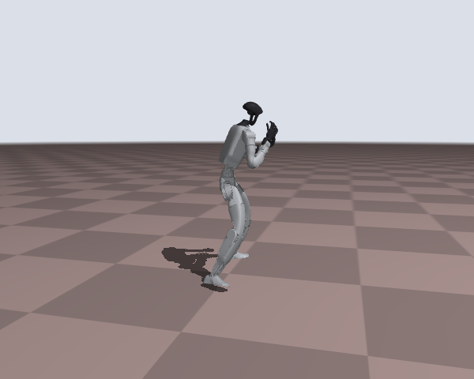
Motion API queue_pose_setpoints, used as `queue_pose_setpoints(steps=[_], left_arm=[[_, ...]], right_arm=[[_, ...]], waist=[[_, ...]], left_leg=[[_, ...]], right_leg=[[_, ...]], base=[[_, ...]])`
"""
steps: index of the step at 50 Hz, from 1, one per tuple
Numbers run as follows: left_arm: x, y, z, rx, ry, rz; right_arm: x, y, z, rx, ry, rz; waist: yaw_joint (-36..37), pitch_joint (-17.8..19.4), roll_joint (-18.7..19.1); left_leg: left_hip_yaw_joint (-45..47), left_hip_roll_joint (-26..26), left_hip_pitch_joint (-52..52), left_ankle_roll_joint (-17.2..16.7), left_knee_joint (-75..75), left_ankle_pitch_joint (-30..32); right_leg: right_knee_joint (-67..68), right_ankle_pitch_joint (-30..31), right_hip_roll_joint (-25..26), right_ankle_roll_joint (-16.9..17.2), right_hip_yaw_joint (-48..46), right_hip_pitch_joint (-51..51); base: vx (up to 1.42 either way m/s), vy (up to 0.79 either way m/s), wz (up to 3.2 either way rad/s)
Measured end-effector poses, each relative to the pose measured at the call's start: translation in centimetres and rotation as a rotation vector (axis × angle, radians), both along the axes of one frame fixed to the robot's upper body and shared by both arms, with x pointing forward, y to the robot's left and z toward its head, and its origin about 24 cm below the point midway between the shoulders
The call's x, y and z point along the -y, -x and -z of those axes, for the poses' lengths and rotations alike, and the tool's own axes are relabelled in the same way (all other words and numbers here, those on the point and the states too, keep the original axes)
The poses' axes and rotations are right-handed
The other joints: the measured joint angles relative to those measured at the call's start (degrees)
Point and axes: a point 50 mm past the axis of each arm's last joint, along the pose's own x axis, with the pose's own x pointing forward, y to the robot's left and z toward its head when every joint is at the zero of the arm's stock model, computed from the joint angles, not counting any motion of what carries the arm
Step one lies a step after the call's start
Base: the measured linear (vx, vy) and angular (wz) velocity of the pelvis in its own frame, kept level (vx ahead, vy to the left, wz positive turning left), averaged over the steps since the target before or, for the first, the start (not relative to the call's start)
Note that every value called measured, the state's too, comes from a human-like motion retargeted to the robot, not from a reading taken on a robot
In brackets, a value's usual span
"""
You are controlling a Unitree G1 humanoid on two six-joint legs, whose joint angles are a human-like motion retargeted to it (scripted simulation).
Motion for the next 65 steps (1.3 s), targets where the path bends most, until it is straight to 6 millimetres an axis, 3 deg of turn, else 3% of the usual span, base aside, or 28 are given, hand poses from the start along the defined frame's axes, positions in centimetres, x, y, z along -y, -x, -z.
queue_pose_setpoints(steps=[3, 6, 7, 8, 10, 11, 12, 13, 14, 17, 20, 21, 22, 25, 28, 31, 35, 39, 42, 47, 52, 55, 57, 60, 61, 62, 63, 65], left_arm=[[-1.0, 1.2, -1.7, 0.114, -0.001, -0.098], [-1.8, 2.5, -1.3, 0.089, 0.068, -0.136], [-1.8, 2.8, -0.8, 0.059, 0.082, -0.146], [-1.9, 2.7, -0.2, 0.028, 0.067, -0.174], [-2.0, 2.4, 1.6, -0.088, 0.011, -0.236], [-1.3, 2.5, 2.3, -0.124, -0.003, -0.191], [-0.9, 2.6, 3.0, -0.149, -0.045, -0.171], [-0.9, 2.6, 3.7, -0.152, -0.146, -0.199], [-0.6, 2.7, 4.1, -0.152, -0.189, -0.189], [0.9, 2.9, 4.4, -0.134, -0.229, -0.107], [1.4, 2.1, 3.7, -0.091, -0.208, -0.124], [1.2, 1.8, 3.3, -0.082, -0.156, -0.112], [1.0, 1.5, 3.0, -0.074, -0.116, -0.107], [-1.6, 0.7, 2.6, -0.064, -0.078, -0.212], [-2.7, 0.1, 2.1, -0.060, -0.122, -0.333], [-3.3, 0.6, 1.0, 0.056, -0.213, -0.417], [-4.5, 0.8, -1.2, 0.186, -0.311, -0.641], [-5.7, 1.4, -3.5, 0.266, -0.268, -0.793], [-6.7, 2.1, -4.7, 0.313, -0.253, -0.919], [-9.9, 2.6, -5.6, 0.373, -0.412, -1.311], [-13.0, 1.3, -5.3, 0.322, -0.668, -1.624], [-14.9, -1.2, -7.0, 0.377, -0.991, -1.747], [-16.2, -5.3, -9.6, 0.387, -1.246, -1.871], [-18.3, -13.7, -14.5, 0.260, -1.713, -2.151], [-19.3, -15.7, -14.3, 0.167, -1.933, -2.188], [-20.6, -16.3, -14.7, 0.072, -2.131, -2.179], [-21.7, -16.6, -14.2, -0.026, -2.278, -1.982], [-22.3, -15.2, -15.7, 0.054, -2.390, -1.865]], right_arm=[[-1.7, 1.4, 0.4, 0.047, 0.150, -0.031], [-4.1, 1.1, 1.5, -0.015, 0.227, -0.154], [-4.8, 0.5, 1.9, 0.003, 0.271, -0.044], [-5.2, -0.9, 2.1, 0.120, 0.345, 0.322], [-4.7, -2.5, 3.0, 0.127, 0.376, 0.574], [-4.8, -1.5, 3.9, -0.091, 0.316, 0.167], [-4.3, -1.7, 4.5, -0.154, 0.323, 0.156], [-1.8, -4.0, 4.7, 0.084, 0.506, 0.939], [-0.9, -4.5, 4.6, 0.188, 0.554, 1.181], [-1.0, -4.4, 4.5, 0.163, 0.642, 1.138], [-1.7, -4.3, 4.2, 0.142, 0.534, 1.052], [-3.7, -2.8, 4.8, -0.141, 0.362, 0.332], [-4.2, -1.8, 4.4, -0.277, 0.174, -0.131], [-5.1, -2.6, 4.0, -0.312, 0.044, -0.219], [-4.8, -2.9, 3.6, -0.314, -0.026, -0.238], [-3.7, -2.8, 3.7, -0.314, -0.065, -0.200], [-1.8, -3.0, 3.2, -0.261, -0.032, -0.051], [-0.3, -2.9, 2.1, -0.177, 0.039, 0.061], [0.7, -2.8, 1.6, -0.143, 0.069, 0.106], [1.6, -2.8, 1.2, -0.117, 0.101, 0.155], [0.8, -3.4, 1.9, -0.168, 0.110, 0.106], [-0.6, -3.9, 2.6, -0.216, 0.155, 0.043], [-1.6, -4.0, 2.9, -0.236, 0.183, 0.012], [-1.5, -4.1, 3.1, -0.248, 0.123, 0.052], [-1.3, -4.2, 3.5, -0.266, 0.080, 0.072], [-1.0, -4.2, 3.8, -0.282, 0.069, 0.098], [-0.7, -4.3, 4.0, -0.294, 0.120, 0.135], [0.4, -3.4, 4.0, -0.275, 0.179, 0.190]], waist=[[-2.7, 5.5, 6.4], [-7.5, 5.9, 11.1], [-9.5, 5.9, 12.5], [-11.5, 5.9, 13.5], [-16.2, 5.9, 16.7], [-17.0, 5.9, 18.5], [-18.0, 5.9, 20.1], [-19.2, 5.9, 21.1], [-20.7, 5.9, 22.0], [-25.6, 5.9, 23.5], [-31.4, 5.9, 23.5], [-33.1, 5.9, 22.7], [-34.5, 5.9, 22.0], [-39.1, 5.9, 17.7], [-39.3, 5.2, 14.7], [-36.9, 0.0, 12.4], [-33.1, -7.8, 8.2], [-27.0, -13.0, 3.9], [-21.1, -15.1, 1.3], [-12.1, -16.6, -1.3], [-14.2, -16.1, 0.3], [-20.8, -15.2, 2.7], [-27.1, -13.5, 4.6], [-35.5, -10.5, 7.1], [-37.8, -10.1, 7.6], [-39.9, -9.6, 8.2], [-41.6, -9.1, 9.1], [-42.4, -8.4, 9.6]], left_leg=[[-0.3, 2.3, -4.4, -2.0, 14.6, -3.8], [-2.1, 6.8, -13.9, -2.1, 25.4, -5.5], [-2.3, 8.5, -17.1, -0.9, 28.0, -6.0], [-2.3, 10.3, -20.5, 1.3, 29.9, -6.2], [-1.4, 13.5, -24.5, 3.9, 31.6, -6.2], [0.2, 15.7, -25.0, 4.6, 32.2, -6.6], [2.1, 17.8, -24.6, 5.2, 32.2, -6.7], [4.7, 19.5, -22.5, 5.6, 30.9, -6.4], [7.0, 20.7, -21.2, 6.6, 30.5, -6.6], [15.2, 21.8, -13.8, 9.0, 26.7, -6.8], [23.4, 17.3, -0.7, 9.6, 17.5, -5.3], [25.1, 14.7, 3.7, 9.3, 13.5, -4.0], [26.2, 12.1, 7.8, 9.0, 9.6, -2.5], [23.8, 5.7, 17.8, 6.5, -1.0, 5.0], [12.9, -1.6, 22.2, 4.9, -4.0, 9.6], [1.8, -6.7, 23.3, 1.6, -4.4, 13.7], [4.0, -4.7, 20.3, 4.0, 0.1, 22.4], [10.1, -0.3, 18.0, 8.0, 3.4, 27.1], [8.0, 0.2, 18.0, 8.2, 3.4, 28.3], [3.9, -1.0, 20.7, 7.7, 1.1, 27.4], [7.8, -0.7, 24.0, 8.8, -1.9, 25.4], [10.8, -0.1, 25.1, 7.8, -3.2, 24.1], [12.4, 0.5, 24.6, 7.1, -3.2, 22.8], [11.7, 2.0, 21.0, 7.5, -1.6, 20.9], [10.7, 2.4, 19.0, 8.0, -0.7, 20.4], [10.1, 2.7, 17.2, 8.3, 0.0, 19.9], [10.1, 2.9, 16.0, 8.5, 0.3, 19.7], [12.4, 3.5, 15.8, 8.3, 0.1, 19.6]], right_leg=[[10.2, 5.8, -7.0, 1.4, 7.5, -10.2], [20.8, 1.8, -4.7, 1.5, 20.5, -26.8], [23.9, 0.7, -3.2, 1.2, 23.6, -32.6], [26.5, 1.0, -1.1, 0.3, 26.2, -38.9], [29.0, 1.5, 2.5, 1.4, 29.0, -47.6], [29.2, 1.8, 5.2, 2.2, 30.1, -50.9], [29.0, 2.1, 7.7, 2.8, 30.9, -53.4], [28.1, 2.6, 9.9, 2.9, 31.0, -54.3], [27.5, 3.0, 11.7, 4.1, 31.4, -55.7], [24.2, 3.8, 14.9, 8.0, 31.9, -56.4], [18.6, 3.2, 14.9, 11.2, 31.7, -49.6], [16.6, 2.7, 14.8, 12.1, 31.7, -46.7], [14.4, 2.4, 14.9, 12.7, 31.7, -43.9], [7.2, 2.0, 17.7, 12.8, 30.1, -34.1], [-0.5, 2.6, 19.3, 11.7, 29.9, -24.1], [-7.5, 3.1, 21.2, 8.4, 28.1, -15.3], [-13.8, 2.4, 20.9, 3.6, 23.3, -5.9], [-15.2, -0.1, 21.0, -0.5, 18.9, -0.7], [-15.0, -1.8, 21.9, -0.3, 17.5, 1.6], [-11.8, -4.6, 23.4, -0.4, 19.9, 0.2], [-11.2, -2.8, 24.5, -0.6, 22.4, -1.6], [-11.7, -2.9, 24.7, -1.3, 23.0, -2.6], [-11.7, -3.8, 24.2, -1.9, 21.5, -3.4], [-12.5, -6.3, 22.4, -1.6, 15.8, -2.4], [-13.2, -6.5, 21.8, -1.3, 13.6, -2.0], [-14.0, -6.6, 21.4, -1.1, 11.8, -1.6], [-14.8, -6.5, 21.3, -1.2, 10.9, -1.5], [-16.4, -6.1, 21.8, -1.4, 11.3, -2.2]], base=[[-0.36, -0.29, -1.09], [-0.34, -0.33, -1.36], [-0.26, -0.29, -1.55], [-0.22, -0.27, -1.60], [-0.11, -0.25, -1.73], [0.00, -0.25, -2.07], [0.07, -0.26, -2.28], [0.12, -0.23, -2.10], [0.18, -0.19, -1.89], [0.27, -0.19, -1.38], [0.35, -0.21, -0.80], [0.36, -0.21, -0.90], [0.35, -0.21, -1.12], [0.30, -0.28, -1.33], [0.29, -0.21, -0.95], [0.27, -0.29, -0.21], [0.22, -0.29, 1.02], [0.13, -0.21, 0.98], [0.09, -0.15, 0.38], [0.05, -0.07, -0.35], [-0.03, 0.02, -0.36], [-0.11, 0.05, -0.24], [-0.17, 0.05, 0.21], [-0.19, 0.08, 1.07], [-0.17, 0.12, 1.38], [-0.14, 0.13, 1.17], [-0.10, 0.13, 0.66], [-0.03, 0.11, -0.30]])
